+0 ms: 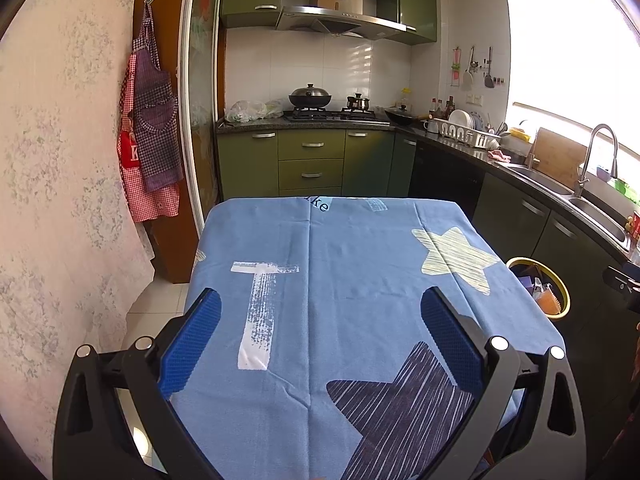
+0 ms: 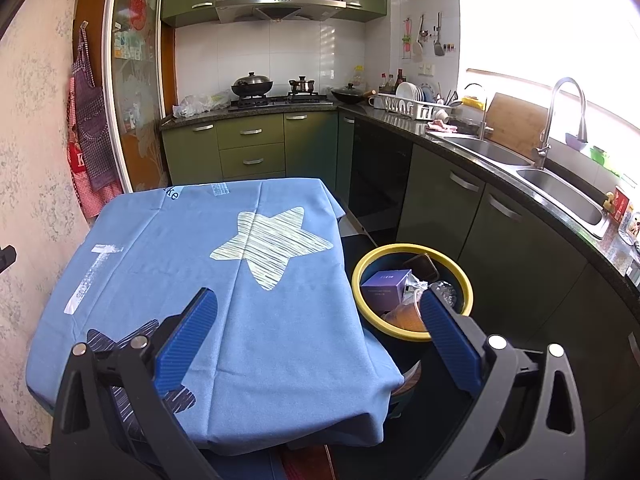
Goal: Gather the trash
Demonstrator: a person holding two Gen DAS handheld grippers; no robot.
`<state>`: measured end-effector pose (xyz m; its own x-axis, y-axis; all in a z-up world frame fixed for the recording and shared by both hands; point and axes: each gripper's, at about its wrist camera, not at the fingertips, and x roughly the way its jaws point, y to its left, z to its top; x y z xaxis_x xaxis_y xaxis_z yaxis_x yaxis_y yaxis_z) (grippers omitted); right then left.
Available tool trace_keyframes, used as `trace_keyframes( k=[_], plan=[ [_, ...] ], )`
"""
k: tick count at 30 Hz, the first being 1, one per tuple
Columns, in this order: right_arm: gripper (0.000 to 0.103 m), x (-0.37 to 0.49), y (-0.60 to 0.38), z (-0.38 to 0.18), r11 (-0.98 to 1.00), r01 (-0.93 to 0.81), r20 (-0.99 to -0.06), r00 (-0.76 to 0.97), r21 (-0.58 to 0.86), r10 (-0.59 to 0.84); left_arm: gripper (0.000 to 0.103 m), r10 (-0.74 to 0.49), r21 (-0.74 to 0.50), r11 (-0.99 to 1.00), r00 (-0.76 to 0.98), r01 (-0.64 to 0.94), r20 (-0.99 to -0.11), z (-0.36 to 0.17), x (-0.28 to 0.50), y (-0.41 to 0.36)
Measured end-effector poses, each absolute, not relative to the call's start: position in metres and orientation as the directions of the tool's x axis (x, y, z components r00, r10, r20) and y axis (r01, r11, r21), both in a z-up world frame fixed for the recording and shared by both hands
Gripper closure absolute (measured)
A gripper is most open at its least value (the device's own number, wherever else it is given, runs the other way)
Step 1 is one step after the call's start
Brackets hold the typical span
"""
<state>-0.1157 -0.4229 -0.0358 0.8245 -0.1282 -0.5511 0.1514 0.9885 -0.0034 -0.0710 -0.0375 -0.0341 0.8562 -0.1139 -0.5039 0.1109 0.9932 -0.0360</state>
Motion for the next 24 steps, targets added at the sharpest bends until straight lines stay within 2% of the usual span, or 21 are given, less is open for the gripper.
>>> trace_keyframes(
  k=[24],
  plan=[
    [0.006, -0.1148, -0.4184, -0.0366, 0.988, 0.151, -0.557, 0.821, 0.0, -0.126, 0.004, -0.112, -0.037, 0.993, 0.849, 0.108, -0.517, -0.0391, -0.0677, -0.0371]
  ],
)
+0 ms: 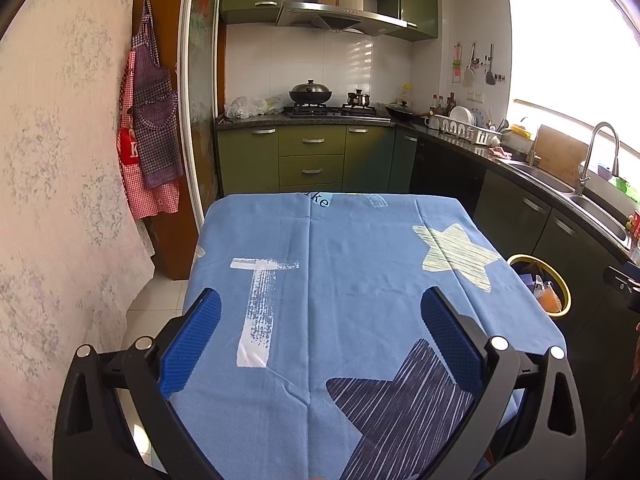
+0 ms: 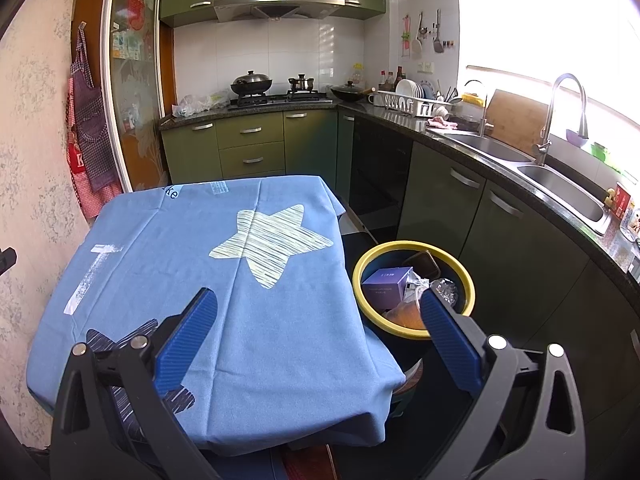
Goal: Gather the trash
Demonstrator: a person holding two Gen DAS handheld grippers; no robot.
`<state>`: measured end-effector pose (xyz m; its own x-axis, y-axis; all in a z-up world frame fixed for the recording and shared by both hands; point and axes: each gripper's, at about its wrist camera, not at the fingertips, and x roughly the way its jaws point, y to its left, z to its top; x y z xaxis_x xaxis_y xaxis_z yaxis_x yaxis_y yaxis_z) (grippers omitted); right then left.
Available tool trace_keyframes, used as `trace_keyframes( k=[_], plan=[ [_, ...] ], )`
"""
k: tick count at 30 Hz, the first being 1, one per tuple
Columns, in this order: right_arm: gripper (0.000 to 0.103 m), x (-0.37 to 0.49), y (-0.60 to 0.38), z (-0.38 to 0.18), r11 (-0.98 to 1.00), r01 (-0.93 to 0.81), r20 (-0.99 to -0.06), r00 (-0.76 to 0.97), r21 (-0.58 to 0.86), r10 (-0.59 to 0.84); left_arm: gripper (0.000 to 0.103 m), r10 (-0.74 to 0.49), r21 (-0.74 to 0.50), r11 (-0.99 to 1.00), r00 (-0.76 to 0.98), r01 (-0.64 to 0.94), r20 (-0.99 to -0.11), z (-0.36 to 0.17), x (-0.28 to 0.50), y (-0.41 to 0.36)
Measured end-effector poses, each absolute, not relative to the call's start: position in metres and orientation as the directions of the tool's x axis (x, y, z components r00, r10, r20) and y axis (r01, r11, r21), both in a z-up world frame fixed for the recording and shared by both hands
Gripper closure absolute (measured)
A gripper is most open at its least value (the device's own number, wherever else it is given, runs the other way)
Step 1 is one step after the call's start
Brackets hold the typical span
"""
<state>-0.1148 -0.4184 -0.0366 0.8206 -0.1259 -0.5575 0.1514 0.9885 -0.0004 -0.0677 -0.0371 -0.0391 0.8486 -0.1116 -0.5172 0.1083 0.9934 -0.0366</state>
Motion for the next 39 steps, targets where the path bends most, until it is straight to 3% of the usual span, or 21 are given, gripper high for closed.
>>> trace_keyframes(
  k=[39],
  plan=[
    [0.006, -0.113, -0.407, -0.048, 0.986, 0.164, -0.567, 0.813, 0.0, -0.135, 0.004, -0.124, -0.028, 0.991, 0.841, 0.129, -0.527, -0.044, -0.066, -0.042]
  ],
)
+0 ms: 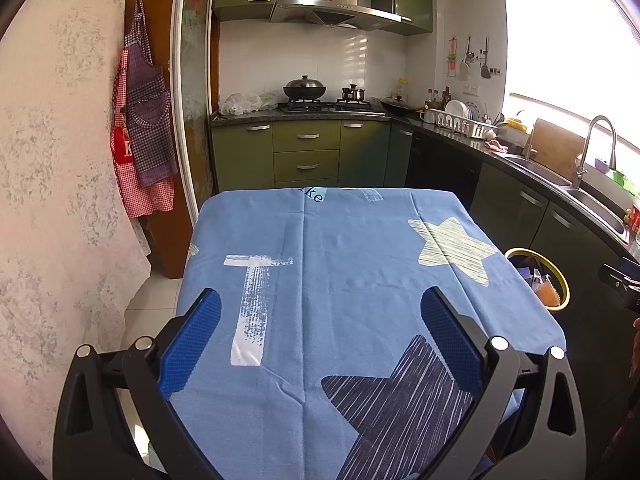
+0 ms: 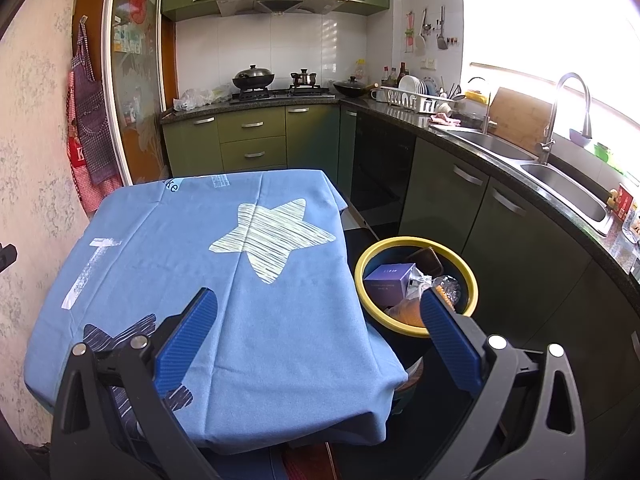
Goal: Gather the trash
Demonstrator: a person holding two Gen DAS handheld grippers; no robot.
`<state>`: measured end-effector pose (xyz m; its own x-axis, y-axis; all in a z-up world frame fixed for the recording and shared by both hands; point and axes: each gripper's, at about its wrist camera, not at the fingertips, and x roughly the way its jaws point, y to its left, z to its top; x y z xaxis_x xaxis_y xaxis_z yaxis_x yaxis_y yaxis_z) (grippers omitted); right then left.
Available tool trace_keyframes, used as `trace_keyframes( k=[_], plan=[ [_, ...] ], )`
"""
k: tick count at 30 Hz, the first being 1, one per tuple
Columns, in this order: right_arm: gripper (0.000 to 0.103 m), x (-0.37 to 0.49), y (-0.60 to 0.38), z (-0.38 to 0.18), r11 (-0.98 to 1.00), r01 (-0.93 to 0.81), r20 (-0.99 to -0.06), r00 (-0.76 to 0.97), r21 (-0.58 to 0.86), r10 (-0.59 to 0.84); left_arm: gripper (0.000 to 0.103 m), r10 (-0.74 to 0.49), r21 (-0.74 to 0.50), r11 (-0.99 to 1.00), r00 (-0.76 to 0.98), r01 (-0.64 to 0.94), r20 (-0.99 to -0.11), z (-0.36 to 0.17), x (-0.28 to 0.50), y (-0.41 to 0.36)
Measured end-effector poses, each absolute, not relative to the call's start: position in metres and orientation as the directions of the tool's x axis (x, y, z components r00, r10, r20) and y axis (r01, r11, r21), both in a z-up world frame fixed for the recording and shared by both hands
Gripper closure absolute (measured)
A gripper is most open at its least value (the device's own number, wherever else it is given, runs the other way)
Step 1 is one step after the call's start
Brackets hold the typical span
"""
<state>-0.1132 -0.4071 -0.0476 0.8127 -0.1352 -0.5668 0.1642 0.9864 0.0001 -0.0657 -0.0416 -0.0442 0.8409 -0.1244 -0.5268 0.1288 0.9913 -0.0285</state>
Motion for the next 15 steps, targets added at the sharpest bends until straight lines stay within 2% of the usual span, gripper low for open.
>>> trace_keyframes(
  k=[7, 12, 15],
  plan=[
    [0.006, -0.112, -0.408, -0.051, 0.985, 0.17, -0.573, 0.808, 0.004, -0.137, 0.004, -0.124, -0.021, 0.991, 0.845, 0.133, -0.52, -0.042, -0.064, -0.045],
    [0.006, -0.103, -0.405, -0.054, 0.987, 0.162, -0.586, 0.8, 0.003, -0.13, 0.004, -0.15, -0.073, 0.989, 0.813, 0.132, -0.563, -0.049, -0.048, -0.038],
    [0.006, -0.082, -0.4, -0.058, 0.992, 0.128, -0.599, 0.795, 0.012, -0.095, 0.004, -0.132, -0.059, 0.991, 0.804, 0.12, -0.579, -0.053, -0.028, -0.036]
  ],
)
